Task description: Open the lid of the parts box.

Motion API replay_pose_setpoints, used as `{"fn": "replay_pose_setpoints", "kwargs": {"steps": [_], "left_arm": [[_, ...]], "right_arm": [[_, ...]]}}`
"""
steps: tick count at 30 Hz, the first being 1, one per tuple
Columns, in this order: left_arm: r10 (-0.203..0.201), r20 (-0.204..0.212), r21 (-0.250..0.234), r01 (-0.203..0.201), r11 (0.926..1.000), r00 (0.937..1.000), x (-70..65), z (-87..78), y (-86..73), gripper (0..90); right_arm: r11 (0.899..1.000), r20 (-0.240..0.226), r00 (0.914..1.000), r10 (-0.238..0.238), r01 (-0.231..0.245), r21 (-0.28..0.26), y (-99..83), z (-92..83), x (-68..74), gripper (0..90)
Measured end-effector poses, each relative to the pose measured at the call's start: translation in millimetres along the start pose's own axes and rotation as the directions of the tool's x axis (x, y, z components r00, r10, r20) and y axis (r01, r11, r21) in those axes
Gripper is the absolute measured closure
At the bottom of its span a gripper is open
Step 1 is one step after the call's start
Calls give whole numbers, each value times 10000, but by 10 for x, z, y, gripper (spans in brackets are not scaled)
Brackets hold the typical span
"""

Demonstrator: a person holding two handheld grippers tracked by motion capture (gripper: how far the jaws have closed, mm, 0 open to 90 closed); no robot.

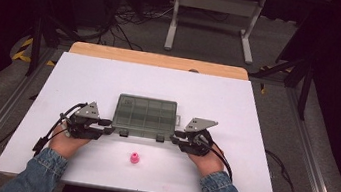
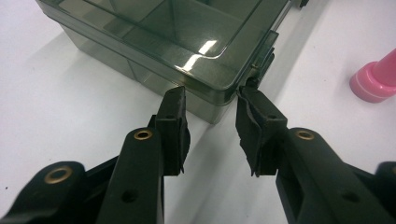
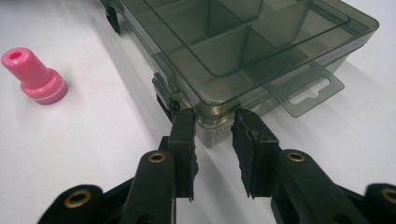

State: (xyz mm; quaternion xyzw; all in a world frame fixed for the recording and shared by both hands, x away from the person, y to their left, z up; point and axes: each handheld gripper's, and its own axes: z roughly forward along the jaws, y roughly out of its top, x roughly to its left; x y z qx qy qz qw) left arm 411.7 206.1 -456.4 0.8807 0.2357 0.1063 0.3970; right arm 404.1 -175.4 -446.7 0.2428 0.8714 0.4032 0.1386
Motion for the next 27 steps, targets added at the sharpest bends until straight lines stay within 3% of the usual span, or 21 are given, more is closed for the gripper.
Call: {"fn": "replay_pose_setpoints", "kwargs": {"steps": [7, 12, 14, 20, 27], "left_arm": [[-109, 286, -416, 121, 9991, 9995, 21, -34, 6, 640], [-36, 178, -594, 47, 9982, 9998, 2, -61, 16, 670], [-77, 257, -964, 102, 9953, 9996, 3, -100, 13, 728], [-163, 328, -1362, 207, 9905, 9993, 8, -118, 2, 835], [-258, 234, -1825, 297, 9828, 9994, 5, -140, -8, 867]], "right_arm": [[9993, -165, 9998, 143, -149, -357, -3, -29, -12, 724], [9976, -144, 9998, 168, -177, -669, 2, -65, -12, 747], [9967, -124, 9998, 137, -147, -801, 3, -78, -13, 769], [9917, -70, 9998, 162, -170, -1274, 13, -119, -4, 785], [9867, -123, 9994, 338, -353, -1584, 8, -134, -19, 786]]}}
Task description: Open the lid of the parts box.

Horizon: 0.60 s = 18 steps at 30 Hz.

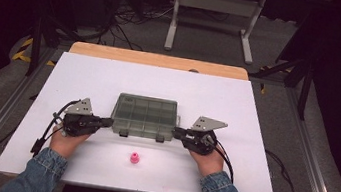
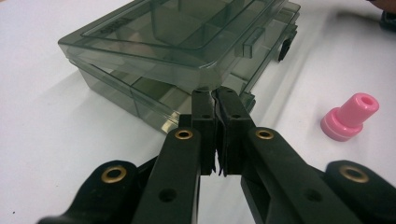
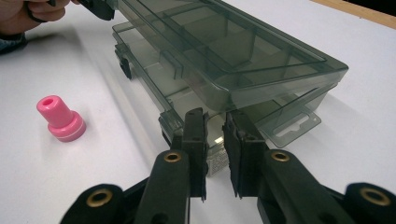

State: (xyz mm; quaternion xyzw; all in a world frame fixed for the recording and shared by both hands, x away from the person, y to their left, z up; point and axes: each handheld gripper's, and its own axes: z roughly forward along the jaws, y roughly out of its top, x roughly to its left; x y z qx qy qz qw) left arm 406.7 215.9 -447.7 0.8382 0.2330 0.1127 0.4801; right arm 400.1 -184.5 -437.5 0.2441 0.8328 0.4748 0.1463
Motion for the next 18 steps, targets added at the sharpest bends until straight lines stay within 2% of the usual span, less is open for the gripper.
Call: {"fn": "replay_pose_setpoints", "kwargs": {"steps": [6, 10, 13, 14, 15, 17, 18], "left_arm": [[84, -60, -177, -85, 9998, 9999, -17, -12, 3, 868], [63, -43, -306, -64, 9995, 10000, -20, -15, 10, 867], [58, -49, -355, -60, 9994, 10000, -18, -20, 13, 867], [58, -49, -355, -60, 9994, 10000, -18, -20, 13, 867], [52, -42, -378, -53, 9993, 10000, -17, -20, 13, 867], [39, -32, -381, -40, 9993, 10000, -17, -20, 12, 867], [39, -35, -380, -41, 9993, 10000, -17, -20, 12, 867]], "right_arm": [[10000, -109, 9999, 79, -79, 15, -1, -13, -10, 738], [9995, -209, 9995, 225, -220, 223, 12, -15, -27, 579], [9995, 305, 9995, -13, 3, 320, 48, -4, -34, 460], [9995, 305, 9995, -13, 3, 320, 48, -4, -34, 460], [9996, 552, 9984, -126, 113, 245, 92, 8, -42, 403], [9997, 619, 9979, -186, 174, 198, 108, 15, -45, 372], [9994, 847, 9959, -310, 296, 181, 147, 54, -61, 279]]}}
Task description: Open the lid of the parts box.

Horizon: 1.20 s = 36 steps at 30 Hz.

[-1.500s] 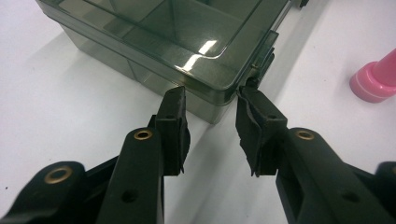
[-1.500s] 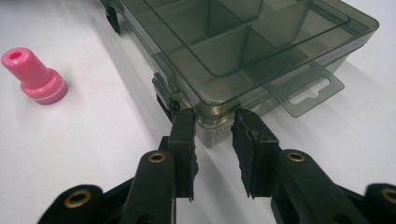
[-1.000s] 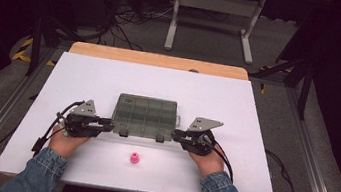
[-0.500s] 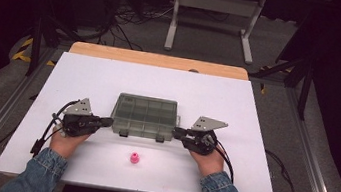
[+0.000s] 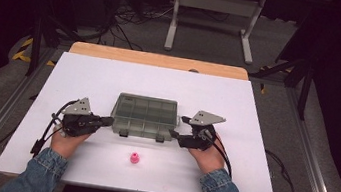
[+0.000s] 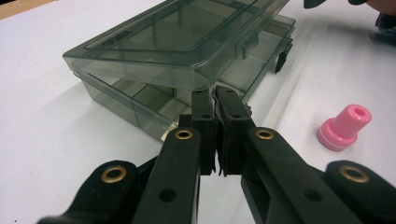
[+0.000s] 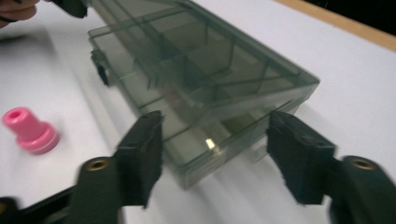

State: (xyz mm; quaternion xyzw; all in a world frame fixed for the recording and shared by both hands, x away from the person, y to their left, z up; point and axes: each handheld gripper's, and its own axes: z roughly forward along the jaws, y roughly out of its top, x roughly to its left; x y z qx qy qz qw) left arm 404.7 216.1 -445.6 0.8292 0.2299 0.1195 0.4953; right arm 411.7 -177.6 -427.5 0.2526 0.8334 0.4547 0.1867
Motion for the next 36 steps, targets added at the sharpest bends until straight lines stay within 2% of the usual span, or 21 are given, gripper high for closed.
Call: {"fn": "replay_pose_setpoints", "kwargs": {"steps": [1, 2, 7, 15, 17, 20, 24, 27, 29, 36], "left_arm": [[-7, 2, -3, 7, 10000, 10000, 0, 0, 0, 867], [-22, 15, -11, 22, 10000, 10000, -1, 1, -1, 862], [-35, 26, -68, 35, 10000, 10000, -17, 3, -1, 856], [13, 32, -128, -12, 9999, 10000, -30, -3, 5, 852], [24, 28, -157, -23, 9999, 10000, -35, -7, 7, 849], [69, 22, -162, -68, 9998, 10000, -39, -15, 9, 844], [63, 31, -181, -62, 9998, 10000, -44, -28, 8, 834], [78, 32, -178, -77, 9998, 10000, -48, -40, 8, 813], [72, 32, -222, -71, 9997, 10000, -53, -44, 7, 758], [-45, -61, -467, 43, 9989, 10000, -50, -69, 4, 658]], "right_arm": [[10000, 0, 10000, 0, 0, 0, 0, 0, 0, 279], [9997, 197, 9997, -152, 148, 206, 34, 44, -19, 270], [9987, 172, 9994, -304, 297, 416, 78, 98, -49, 260], [9985, 78, 9992, -394, 391, 377, 116, 97, -77, 264], [9979, -106, 9982, -590, 593, 261, 145, 97, -78, 278], [9941, -77, 9949, -1008, 1010, 384, 208, 98, -66, 326], [9935, -53, 9940, -1092, 1093, 315, 274, 89, -92, 365], [9939, -40, 9940, -1089, 1090, 173, 331, 74, -128, 396], [9944, -34, 9944, -1054, 1054, 104, 372, 65, -155, 416], [9958, 68, 9961, -875, 876, -280, 515, 48, -273, 494]]}}
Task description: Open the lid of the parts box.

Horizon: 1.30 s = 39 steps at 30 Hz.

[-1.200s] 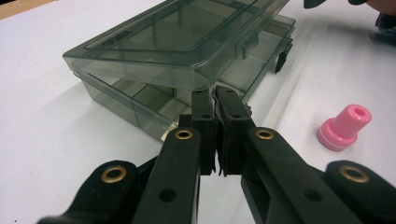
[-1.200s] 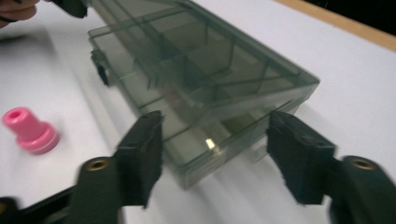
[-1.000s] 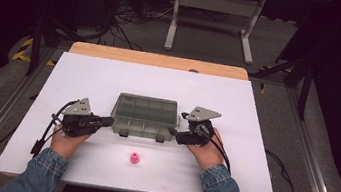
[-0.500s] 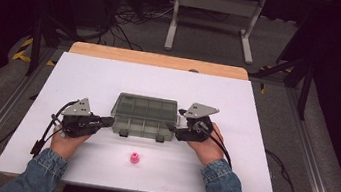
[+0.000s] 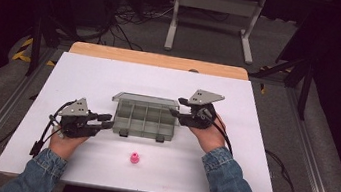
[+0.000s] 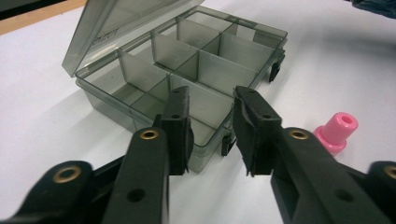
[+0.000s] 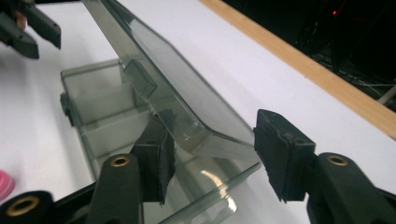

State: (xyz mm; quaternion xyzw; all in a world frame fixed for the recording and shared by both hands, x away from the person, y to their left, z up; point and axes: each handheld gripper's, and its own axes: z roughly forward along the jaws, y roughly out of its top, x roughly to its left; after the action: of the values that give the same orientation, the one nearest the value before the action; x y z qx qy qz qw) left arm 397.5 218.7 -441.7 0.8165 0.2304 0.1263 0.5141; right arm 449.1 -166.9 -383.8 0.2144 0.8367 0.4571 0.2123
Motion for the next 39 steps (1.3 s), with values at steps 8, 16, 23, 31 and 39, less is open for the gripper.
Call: {"fn": "replay_pose_setpoints", "kwargs": {"steps": [8, 16, 23, 31, 39], "left_arm": [[-128, -134, -288, 124, 9995, 9998, -1, -37, 4, 500], [-179, -178, -675, 166, 9976, 9997, -18, -84, 13, 412], [-224, -340, -1104, 185, 9937, 9992, -26, -135, 18, 336], [-141, -548, -1176, 76, 9930, 9984, -39, -163, -17, 269], [-110, -1040, -1441, -41, 9896, 9945, -74, -279, -97, 190]], "right_arm": [[9994, 342, 9988, 345, -342, -102, 81, 45, -155, 599], [9989, 536, 9975, 452, -456, 67, 147, 95, -244, 648], [9954, 885, 9917, 928, -946, 167, 173, 165, -339, 679], [9933, 1066, 9881, 1112, -1139, 194, 171, 286, -432, 685], [9895, 1124, 9833, 1428, -1445, 65, 149, 393, -540, 686]]}}
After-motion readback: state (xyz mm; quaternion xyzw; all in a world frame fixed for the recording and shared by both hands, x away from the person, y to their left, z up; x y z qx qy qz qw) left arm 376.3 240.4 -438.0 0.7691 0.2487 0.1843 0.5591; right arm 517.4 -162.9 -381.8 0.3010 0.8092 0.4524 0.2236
